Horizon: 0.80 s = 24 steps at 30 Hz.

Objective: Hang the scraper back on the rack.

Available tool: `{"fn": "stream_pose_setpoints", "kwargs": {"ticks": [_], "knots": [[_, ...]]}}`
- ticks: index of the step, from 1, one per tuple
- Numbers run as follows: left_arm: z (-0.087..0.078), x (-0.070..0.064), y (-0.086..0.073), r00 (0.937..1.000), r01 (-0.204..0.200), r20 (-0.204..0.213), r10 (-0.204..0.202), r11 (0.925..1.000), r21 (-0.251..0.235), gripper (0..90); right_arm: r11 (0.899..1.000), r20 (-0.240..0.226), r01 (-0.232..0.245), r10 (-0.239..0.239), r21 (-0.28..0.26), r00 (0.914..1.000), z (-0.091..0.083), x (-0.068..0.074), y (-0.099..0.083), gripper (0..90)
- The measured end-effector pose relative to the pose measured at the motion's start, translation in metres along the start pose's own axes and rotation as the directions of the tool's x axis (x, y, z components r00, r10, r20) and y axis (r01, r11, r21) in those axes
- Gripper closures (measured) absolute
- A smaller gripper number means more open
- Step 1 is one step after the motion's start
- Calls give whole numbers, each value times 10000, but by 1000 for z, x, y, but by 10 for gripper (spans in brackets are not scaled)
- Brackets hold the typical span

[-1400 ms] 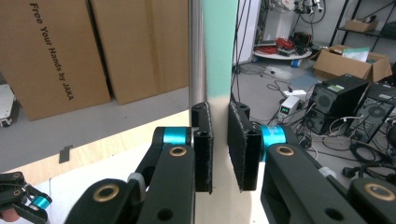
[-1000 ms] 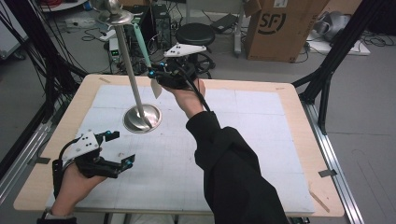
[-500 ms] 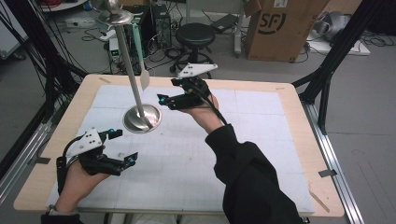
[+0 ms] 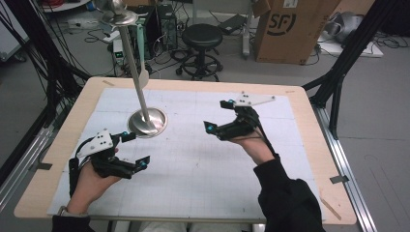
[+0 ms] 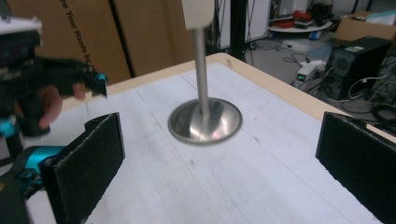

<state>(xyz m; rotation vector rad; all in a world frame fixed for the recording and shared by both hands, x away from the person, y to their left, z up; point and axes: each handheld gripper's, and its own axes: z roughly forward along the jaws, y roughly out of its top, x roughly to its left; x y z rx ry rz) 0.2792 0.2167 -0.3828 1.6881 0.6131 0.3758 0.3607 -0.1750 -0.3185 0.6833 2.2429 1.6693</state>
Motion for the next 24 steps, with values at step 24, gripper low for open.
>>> {"fn": "stream_pose_setpoints", "kwargs": {"ticks": [24], "knots": [[11,21,-6,9992,147,-374,-136,9995,283,17,9859,2386,-1564,1662,-595,9568,-161,-41,-157,3]]}}
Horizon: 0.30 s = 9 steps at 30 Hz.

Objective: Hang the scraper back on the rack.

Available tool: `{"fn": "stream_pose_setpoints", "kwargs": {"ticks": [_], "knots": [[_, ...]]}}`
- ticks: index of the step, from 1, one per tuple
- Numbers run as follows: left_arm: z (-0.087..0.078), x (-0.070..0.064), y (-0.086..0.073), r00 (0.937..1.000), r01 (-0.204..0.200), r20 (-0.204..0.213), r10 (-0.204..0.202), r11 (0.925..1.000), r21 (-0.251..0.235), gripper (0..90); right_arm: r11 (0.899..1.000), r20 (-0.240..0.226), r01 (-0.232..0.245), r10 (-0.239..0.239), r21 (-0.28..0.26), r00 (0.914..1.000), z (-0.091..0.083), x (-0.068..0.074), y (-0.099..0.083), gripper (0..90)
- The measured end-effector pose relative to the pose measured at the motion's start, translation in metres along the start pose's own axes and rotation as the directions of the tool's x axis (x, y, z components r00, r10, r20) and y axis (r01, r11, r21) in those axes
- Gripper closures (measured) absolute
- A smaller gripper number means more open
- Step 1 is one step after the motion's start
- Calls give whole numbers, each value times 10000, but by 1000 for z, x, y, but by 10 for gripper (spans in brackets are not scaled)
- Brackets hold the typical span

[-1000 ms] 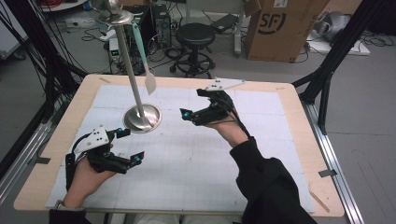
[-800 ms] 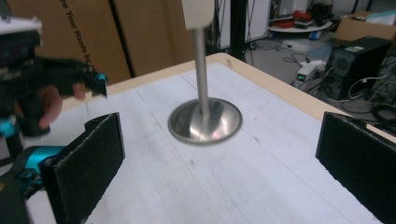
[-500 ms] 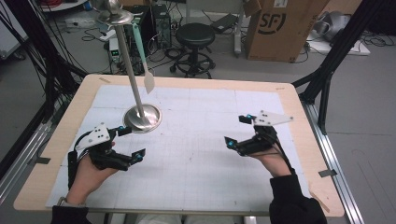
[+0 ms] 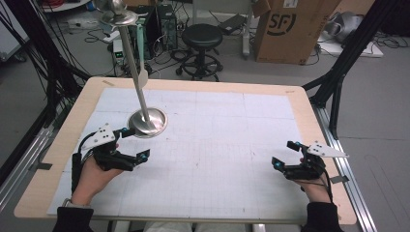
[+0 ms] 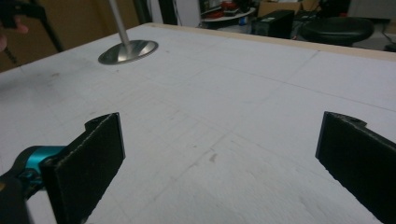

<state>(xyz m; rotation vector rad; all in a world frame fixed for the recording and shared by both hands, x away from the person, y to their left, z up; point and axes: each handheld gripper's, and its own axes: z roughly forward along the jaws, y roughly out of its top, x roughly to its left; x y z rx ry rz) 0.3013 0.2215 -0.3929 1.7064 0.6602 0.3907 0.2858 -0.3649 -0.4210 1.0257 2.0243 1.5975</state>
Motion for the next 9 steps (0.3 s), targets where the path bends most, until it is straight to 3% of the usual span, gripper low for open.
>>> {"fn": "stream_pose_setpoints", "kwargs": {"ticks": [5,9], "knots": [[5,1,-2,10000,-34,-65,36,9998,204,17,9982,309,-418,431,-424,9986,-14,-6,-6,3],[7,0,-3,9999,-130,-96,133,9993,343,17,9898,-254,-1143,1126,-854,9933,-10,-2,-9,3]]}}
